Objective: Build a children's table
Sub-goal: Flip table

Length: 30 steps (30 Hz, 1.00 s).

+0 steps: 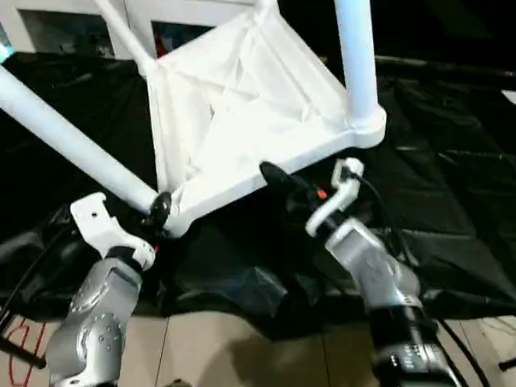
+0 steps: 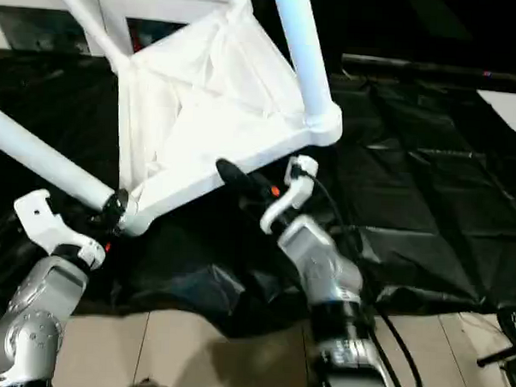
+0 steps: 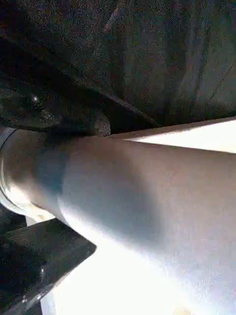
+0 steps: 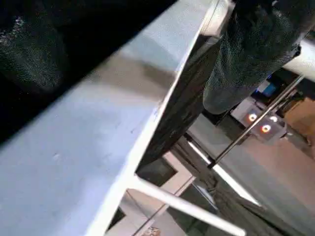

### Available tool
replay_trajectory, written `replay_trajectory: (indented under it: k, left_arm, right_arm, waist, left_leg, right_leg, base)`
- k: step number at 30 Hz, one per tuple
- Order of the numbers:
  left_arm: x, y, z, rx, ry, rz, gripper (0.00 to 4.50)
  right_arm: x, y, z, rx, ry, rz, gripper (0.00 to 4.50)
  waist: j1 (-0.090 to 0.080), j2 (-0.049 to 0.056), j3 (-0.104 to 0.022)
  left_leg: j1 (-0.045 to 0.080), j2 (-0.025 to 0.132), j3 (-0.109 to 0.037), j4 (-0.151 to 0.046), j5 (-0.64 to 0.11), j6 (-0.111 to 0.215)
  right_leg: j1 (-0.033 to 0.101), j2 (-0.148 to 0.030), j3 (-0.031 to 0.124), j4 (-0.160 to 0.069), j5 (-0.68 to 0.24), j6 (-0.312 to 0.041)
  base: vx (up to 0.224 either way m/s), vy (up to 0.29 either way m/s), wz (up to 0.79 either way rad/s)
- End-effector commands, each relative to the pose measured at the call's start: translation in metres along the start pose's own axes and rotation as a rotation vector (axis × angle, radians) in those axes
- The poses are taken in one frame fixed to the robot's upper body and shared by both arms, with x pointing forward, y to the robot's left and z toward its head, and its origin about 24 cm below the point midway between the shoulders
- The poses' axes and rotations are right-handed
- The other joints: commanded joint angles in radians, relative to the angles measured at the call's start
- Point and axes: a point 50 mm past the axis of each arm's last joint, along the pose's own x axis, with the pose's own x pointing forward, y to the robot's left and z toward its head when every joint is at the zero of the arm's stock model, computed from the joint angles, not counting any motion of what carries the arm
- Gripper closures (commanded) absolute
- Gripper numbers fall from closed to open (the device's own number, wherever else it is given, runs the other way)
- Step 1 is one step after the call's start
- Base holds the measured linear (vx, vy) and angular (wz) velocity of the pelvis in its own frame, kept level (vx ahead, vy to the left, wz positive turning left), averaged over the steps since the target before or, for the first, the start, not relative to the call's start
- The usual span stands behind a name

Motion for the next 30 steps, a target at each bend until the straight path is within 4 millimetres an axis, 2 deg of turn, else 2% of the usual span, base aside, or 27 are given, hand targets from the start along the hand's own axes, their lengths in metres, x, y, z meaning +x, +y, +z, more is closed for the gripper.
replay_trajectory:
  k: [1,6,7,11,12,13,14,18,19,21,22,24,30]
  left_arm:
    - [0.001,-0.019,0.000,-0.048,-0.012,-0.102,2.32]
    - [-0.003,-0.021,-0.005,-0.030,0.022,-0.130,2.32]
    - [-0.003,-0.021,-0.005,-0.030,0.022,-0.130,2.32]
    - [-0.008,-0.027,-0.009,-0.015,0.043,-0.159,2.32]
    - [-0.008,-0.028,-0.010,-0.012,0.045,-0.161,2.32]
    - [-0.009,-0.028,-0.010,-0.013,0.046,-0.162,2.32]
    - [-0.009,-0.028,-0.010,-0.013,0.048,-0.162,2.32]
    - [-0.010,-0.027,-0.010,0.000,0.048,-0.157,2.32]
    - [-0.010,-0.027,-0.010,0.004,0.048,-0.157,2.32]
    - [-0.009,-0.027,-0.010,0.008,0.048,-0.149,2.32]
    - [-0.009,-0.027,-0.010,0.009,0.048,-0.148,2.32]
    - [-0.008,-0.027,-0.010,0.012,0.049,-0.146,2.32]
    - [-0.006,-0.028,-0.010,0.016,0.045,-0.145,2.32]
  right_arm:
    - [0.005,-0.005,0.005,0.021,-0.026,-0.042,0.00]
    - [0.023,-0.004,0.015,0.167,-0.107,-0.064,0.00]
    - [0.023,-0.004,0.015,0.167,-0.107,-0.064,0.00]
    - [0.033,-0.004,0.020,0.223,-0.141,-0.092,0.00]
    - [0.034,-0.004,0.020,0.226,-0.141,-0.091,0.19]
    - [0.035,-0.004,0.020,0.229,-0.139,-0.093,0.30]
    - [0.035,-0.004,0.019,0.236,-0.138,-0.097,0.37]
    - [0.035,-0.008,0.016,0.237,-0.118,-0.114,0.52]
    - [0.035,-0.008,0.016,0.239,-0.118,-0.114,0.77]
    - [0.035,-0.011,0.016,0.209,-0.097,-0.127,0.85]
    - [0.034,-0.011,0.015,0.205,-0.092,-0.129,0.85]
    - [0.034,-0.012,0.013,0.193,-0.069,-0.130,1.17]
    - [0.031,-0.017,0.011,0.174,-0.036,-0.145,1.69]
  waist:
    - [0.000,0.006,-0.066]
    - [0.001,0.002,-0.068]
    - [0.001,0.005,-0.067]
    - [0.001,-0.003,-0.068]
    - [0.001,-0.001,-0.068]
    - [0.000,-0.007,-0.068]
    - [0.001,-0.007,-0.068]
    - [0.000,-0.006,-0.067]
    - [0.000,-0.006,-0.066]
    - [-0.001,-0.003,-0.067]
    - [-0.001,-0.005,-0.066]
    - [0.000,-0.004,-0.067]
    - [0.000,-0.006,-0.068]
  left_leg:
    - [0.020,0.040,-0.005,-0.071,-0.101,0.001]
    - [0.019,0.041,-0.004,-0.070,-0.091,0.017]
    - [0.020,0.042,-0.004,-0.069,-0.083,0.022]
    - [0.018,0.041,-0.001,-0.067,-0.072,0.036]
    - [0.018,0.041,-0.001,-0.067,-0.068,0.039]
    - [0.018,0.040,0.001,-0.066,-0.064,0.043]
    - [0.018,0.040,0.000,-0.066,-0.063,0.044]
    - [0.018,0.041,0.001,-0.067,-0.077,0.042]
    - [0.018,0.041,0.001,-0.066,-0.080,0.041]
    - [0.019,0.041,0.001,-0.065,-0.080,0.038]
    - [0.017,0.040,0.001,-0.066,-0.083,0.037]
    - [0.017,0.040,0.001,-0.065,-0.080,0.036]
    - [0.017,0.040,0.001,-0.064,-0.078,0.045]
  right_leg:
    - [0.050,-0.063,0.045,-0.052,-0.002,-0.206]
    - [0.052,-0.063,0.043,-0.048,0.005,-0.216]
    - [0.050,-0.062,0.043,-0.047,0.013,-0.218]
    - [0.051,-0.062,0.042,-0.046,0.021,-0.222]
    - [0.052,-0.063,0.042,-0.045,0.018,-0.221]
    - [0.052,-0.062,0.042,-0.045,0.019,-0.221]
    - [0.052,-0.063,0.043,-0.044,0.016,-0.221]
    - [0.050,-0.063,0.042,-0.047,-0.020,-0.219]
    - [0.050,-0.063,0.042,-0.048,-0.024,-0.215]
    - [0.049,-0.062,0.042,-0.048,-0.022,-0.214]
    - [0.050,-0.063,0.042,-0.048,-0.025,-0.214]
    - [0.050,-0.062,0.042,-0.048,-0.023,-0.215]
    - [0.050,-0.063,0.042,-0.046,-0.020,-0.221]
  base:
    - [0.000,0.000,0.00]
    - [0.000,0.000,0.00]
    - [0.000,0.000,0.00]
    - [0.000,0.000,0.00]
    - [0.000,0.000,0.00]
    - [0.000,0.000,0.00]
    - [0.000,0.000,0.00]
    - [0.000,0.000,0.00]
    - [0.000,0.000,0.00]
    - [0.000,0.000,0.00]
    - [0.000,0.000,0.00]
    - [0.000,0.000,0.00]
    - [0.000,0.000,0.00]
